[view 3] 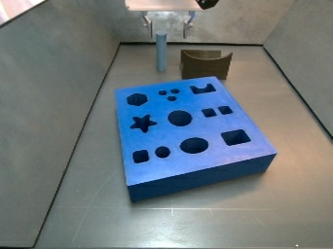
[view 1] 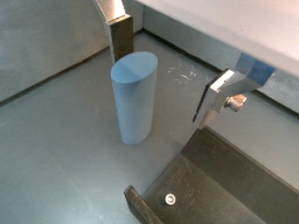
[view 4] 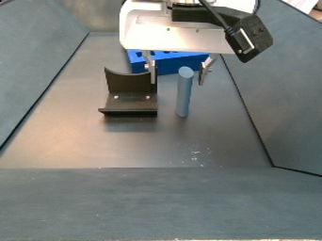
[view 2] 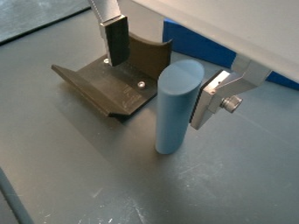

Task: Pick up the oval object. Move up. Move to above the board. Insert the oval object.
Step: Pick up the oval object.

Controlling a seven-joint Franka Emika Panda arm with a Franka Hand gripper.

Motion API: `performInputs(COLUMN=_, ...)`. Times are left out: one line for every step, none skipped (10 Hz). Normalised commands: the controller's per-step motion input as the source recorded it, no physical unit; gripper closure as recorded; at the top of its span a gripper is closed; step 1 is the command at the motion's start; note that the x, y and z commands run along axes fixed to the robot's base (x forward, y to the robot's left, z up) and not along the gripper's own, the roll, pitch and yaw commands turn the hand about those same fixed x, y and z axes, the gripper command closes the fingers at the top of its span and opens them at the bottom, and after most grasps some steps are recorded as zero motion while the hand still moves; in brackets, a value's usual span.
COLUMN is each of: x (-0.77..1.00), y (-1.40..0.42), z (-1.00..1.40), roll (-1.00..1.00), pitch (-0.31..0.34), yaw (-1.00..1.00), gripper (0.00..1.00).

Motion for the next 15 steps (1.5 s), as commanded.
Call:
performInputs(x=-0.4, y=-0.15, z=-0.56, roll=0.02, pitch=-0.157, yaw=-0.2, gripper=0.0)
performInputs(x=-0.25, y=-0.04, z=-0.18, roll=-0.02, pitch=-0.111, yaw=-0.15, gripper=0.0)
performInputs(x=0.0, y=0.0, z=0.0, roll=0.0, pitch=0.0, yaw=0.0, gripper=1.0)
performInputs(x=0.0, y=0.0, z=0.0, roll=0.0, pitch=0.0, yaw=0.0, gripper=1.0)
performInputs(x=0.0, y=0.0, z=0.0, roll=0.0, pitch=0.0, yaw=0.0, gripper=1.0)
performInputs(x=0.0, y=0.0, z=0.0, roll=0.0, pitch=0.0, yaw=0.0, gripper=1.0)
performInputs(x=0.0, y=0.0, z=0.0, roll=0.0, pitch=0.0, yaw=0.0, gripper=1.0)
performInputs(x=0.0, y=0.0, z=0.0, roll=0.0, pitch=0.0, yaw=0.0, gripper=1.0)
performInputs(x=0.0, y=0.0, z=0.0, roll=0.0, pitch=0.0, yaw=0.0, gripper=1.0)
performInputs(x=0.0, y=0.0, z=0.0, roll=0.0, pitch=0.0, yaw=0.0, gripper=1.0)
performInputs(x=0.0, y=0.0, z=0.0, roll=0.0, pitch=0.0, yaw=0.0, gripper=1.0)
performInputs(x=0.0, y=0.0, z=0.0, roll=0.0, pitch=0.0, yaw=0.0, gripper=1.0)
performInputs(x=0.0, y=0.0, z=0.0, roll=0.0, pitch=0.0, yaw=0.0, gripper=1.0)
performInputs(x=0.0, y=0.0, z=0.0, roll=0.0, pitch=0.0, yaw=0.0, gripper=1.0)
performInputs(x=0.0, y=0.0, z=0.0, roll=0.0, pitch=0.0, yaw=0.0, gripper=1.0)
